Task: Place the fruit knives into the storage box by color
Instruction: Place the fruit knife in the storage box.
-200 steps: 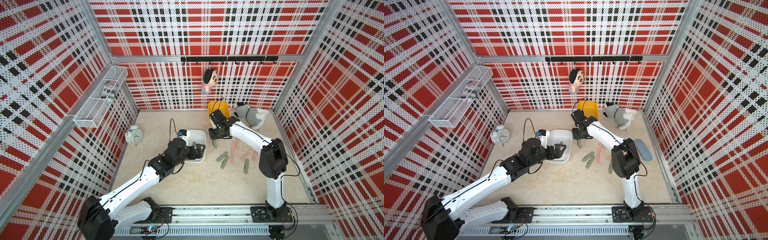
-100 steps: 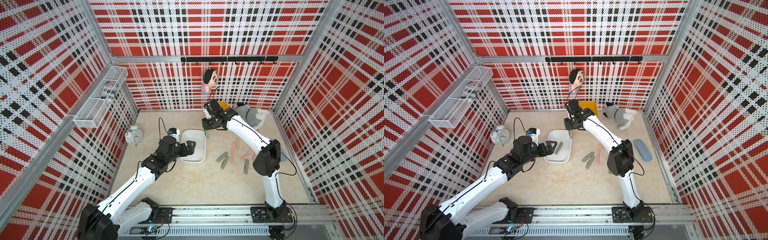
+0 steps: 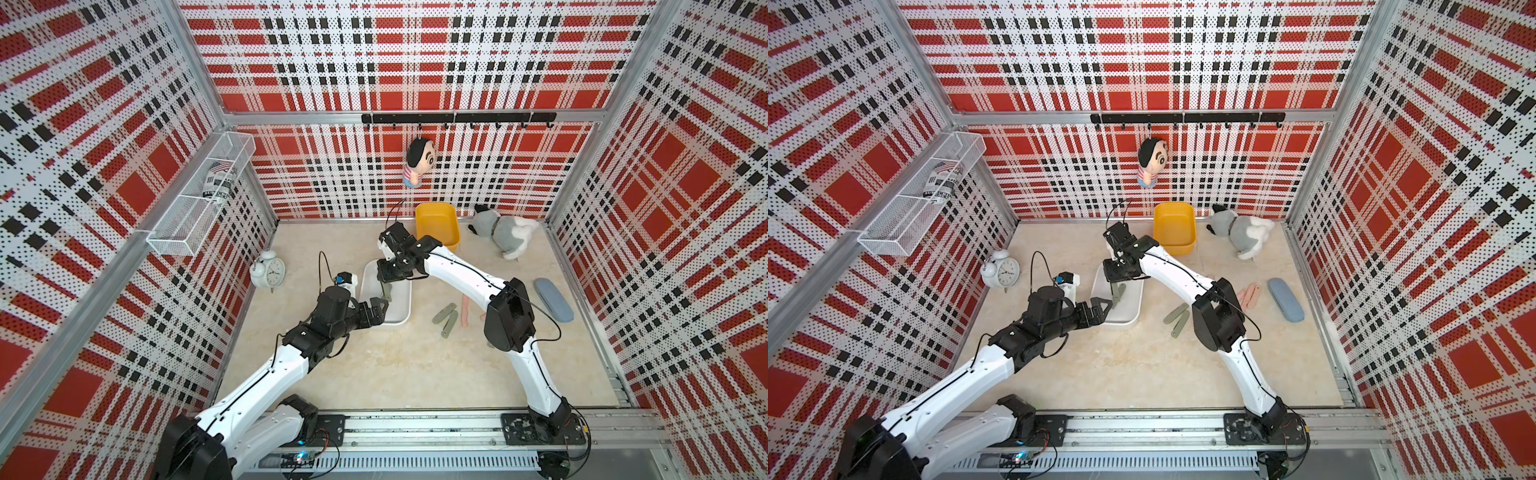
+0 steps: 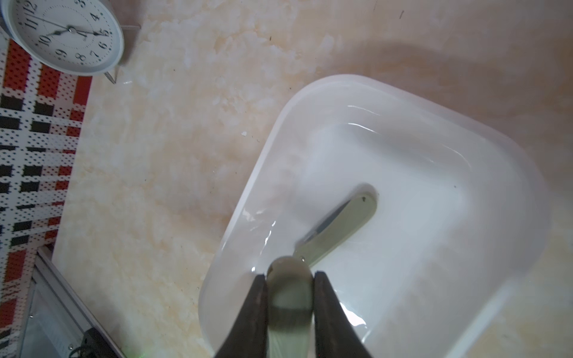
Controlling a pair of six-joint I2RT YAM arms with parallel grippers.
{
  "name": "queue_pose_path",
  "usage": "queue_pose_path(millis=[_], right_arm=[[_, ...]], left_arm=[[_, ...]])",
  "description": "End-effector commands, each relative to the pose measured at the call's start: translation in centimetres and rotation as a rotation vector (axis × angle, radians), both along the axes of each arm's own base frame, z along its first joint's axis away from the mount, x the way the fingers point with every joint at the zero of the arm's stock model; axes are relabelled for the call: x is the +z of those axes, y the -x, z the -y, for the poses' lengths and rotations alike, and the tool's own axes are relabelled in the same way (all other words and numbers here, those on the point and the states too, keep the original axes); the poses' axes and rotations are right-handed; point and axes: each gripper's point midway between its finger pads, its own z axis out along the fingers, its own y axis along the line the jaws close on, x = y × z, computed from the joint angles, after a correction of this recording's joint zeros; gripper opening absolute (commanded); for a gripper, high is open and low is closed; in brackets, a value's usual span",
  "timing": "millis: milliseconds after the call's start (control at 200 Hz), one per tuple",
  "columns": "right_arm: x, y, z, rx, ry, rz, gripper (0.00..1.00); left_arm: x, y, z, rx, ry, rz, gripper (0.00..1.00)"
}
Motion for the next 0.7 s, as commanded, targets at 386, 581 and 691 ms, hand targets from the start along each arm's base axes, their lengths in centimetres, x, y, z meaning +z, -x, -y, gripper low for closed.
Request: queue_pose_path(millis=[386,581,691], right_arm=[[-4.5,-2.1,-2.3,-0.079,-0.087,-0.085,0.20],[-5.8,-2.8,-1.8,-0.106,-0.096,-0.110,0.20],[-6.3,-3.4,-1.7,-0.122,-0.111,-0.124,0.21]], left_arm=[[-0.1,0.1,-0.2,0.010,0.026,0.025,0.99],[-0.1,0.1,-0.3,0.012,0.025,0.027,0.99],[-0.1,0.1,-0.2,0.011,0.026,0.027,0.99]])
